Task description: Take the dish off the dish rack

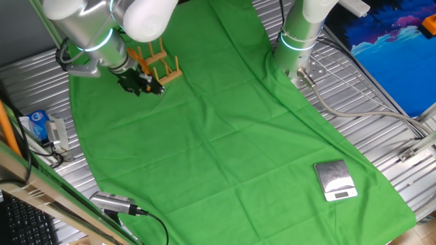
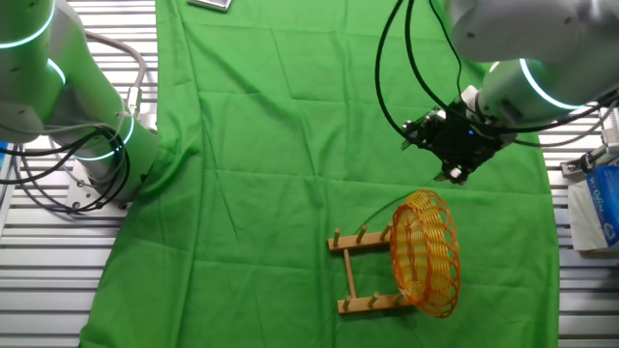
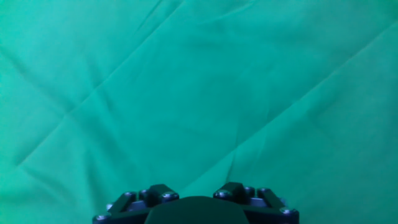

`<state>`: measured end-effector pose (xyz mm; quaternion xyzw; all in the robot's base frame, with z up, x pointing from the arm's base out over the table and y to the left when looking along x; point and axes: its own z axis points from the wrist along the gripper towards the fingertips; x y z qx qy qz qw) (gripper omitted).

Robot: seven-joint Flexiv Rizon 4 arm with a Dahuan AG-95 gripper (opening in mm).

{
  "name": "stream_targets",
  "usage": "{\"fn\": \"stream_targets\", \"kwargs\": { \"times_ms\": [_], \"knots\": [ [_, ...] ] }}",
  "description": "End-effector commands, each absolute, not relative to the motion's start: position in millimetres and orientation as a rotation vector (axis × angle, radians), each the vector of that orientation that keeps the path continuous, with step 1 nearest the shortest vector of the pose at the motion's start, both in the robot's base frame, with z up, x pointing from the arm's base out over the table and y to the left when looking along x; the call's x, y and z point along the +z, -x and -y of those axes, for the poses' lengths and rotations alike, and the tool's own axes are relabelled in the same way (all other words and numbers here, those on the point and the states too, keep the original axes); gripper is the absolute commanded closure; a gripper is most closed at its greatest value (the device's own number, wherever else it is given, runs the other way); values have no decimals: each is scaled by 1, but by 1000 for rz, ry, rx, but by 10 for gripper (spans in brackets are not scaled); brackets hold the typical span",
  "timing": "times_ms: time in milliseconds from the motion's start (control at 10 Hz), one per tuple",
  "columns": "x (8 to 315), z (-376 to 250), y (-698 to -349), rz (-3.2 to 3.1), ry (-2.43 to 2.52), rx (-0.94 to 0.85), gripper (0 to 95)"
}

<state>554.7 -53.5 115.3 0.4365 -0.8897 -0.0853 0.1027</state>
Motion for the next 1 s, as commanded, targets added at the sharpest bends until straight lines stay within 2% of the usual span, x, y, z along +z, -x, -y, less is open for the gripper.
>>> {"fn": "stream_targets", "kwargs": {
  "times_ms": [100,1000],
  "knots": [
    [125,68,-557,2578,-1375,-245,190],
    [130,123,-554,2451,-1626,-244,190]
  ]
}}
